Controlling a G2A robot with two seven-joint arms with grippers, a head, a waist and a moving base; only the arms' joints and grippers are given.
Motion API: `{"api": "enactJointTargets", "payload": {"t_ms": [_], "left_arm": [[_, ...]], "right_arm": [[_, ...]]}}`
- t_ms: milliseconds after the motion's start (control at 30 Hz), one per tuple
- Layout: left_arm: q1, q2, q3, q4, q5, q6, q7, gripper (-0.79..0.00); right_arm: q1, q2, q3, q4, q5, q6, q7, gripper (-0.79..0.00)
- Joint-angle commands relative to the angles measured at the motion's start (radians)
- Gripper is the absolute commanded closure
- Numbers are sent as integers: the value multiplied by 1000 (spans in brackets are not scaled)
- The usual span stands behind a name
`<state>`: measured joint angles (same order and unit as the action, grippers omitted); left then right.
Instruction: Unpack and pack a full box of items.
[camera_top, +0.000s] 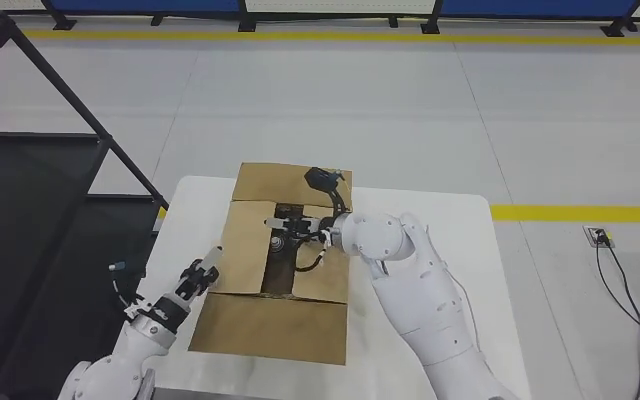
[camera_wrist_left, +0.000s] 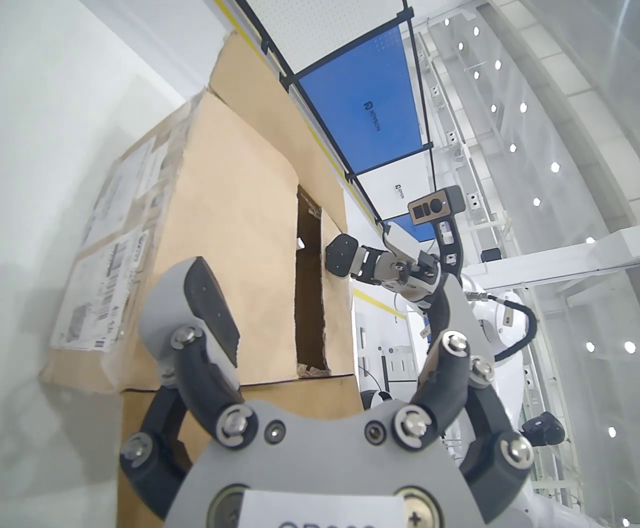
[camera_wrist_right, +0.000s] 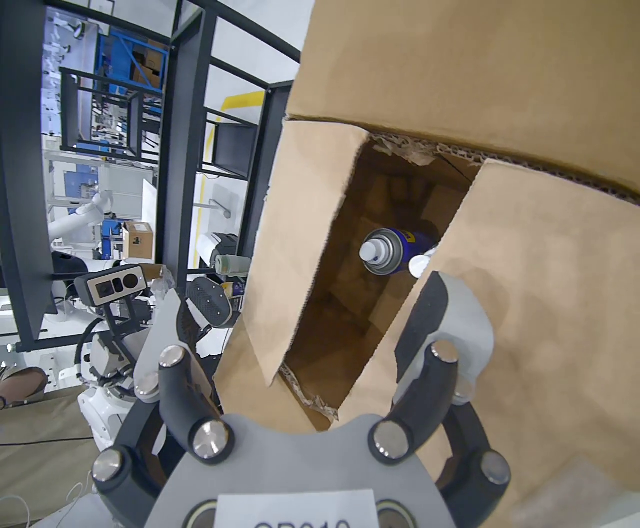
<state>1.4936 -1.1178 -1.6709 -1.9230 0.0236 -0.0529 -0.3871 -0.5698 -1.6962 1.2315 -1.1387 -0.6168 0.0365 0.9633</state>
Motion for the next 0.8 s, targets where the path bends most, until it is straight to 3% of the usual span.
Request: {"api": "enactJointTargets", "payload": {"t_ms": [0,167,333,600,767], "left_arm": [[34,3,-47,-9,-7,-10,-8,-785],[124,10,-158,11,-60,-55,-76,-785],[200,19,-235,56,-114,-109,-221,-785],[261,28,-222,40,-166,-196,-442,-785],[252,38,-204,42,-166,-232,-573,-785]], "right_arm": [[-21,8,19,-47,7,-9,4,-785],[-86,33,104,-167,41,-39,13,-785],[-152,59,186,-255,14,-72,-7,-785],[-152,59,186,-255,14,-72,-7,-785],[-153,63,205,-196,38,-43,-116,-785]]}}
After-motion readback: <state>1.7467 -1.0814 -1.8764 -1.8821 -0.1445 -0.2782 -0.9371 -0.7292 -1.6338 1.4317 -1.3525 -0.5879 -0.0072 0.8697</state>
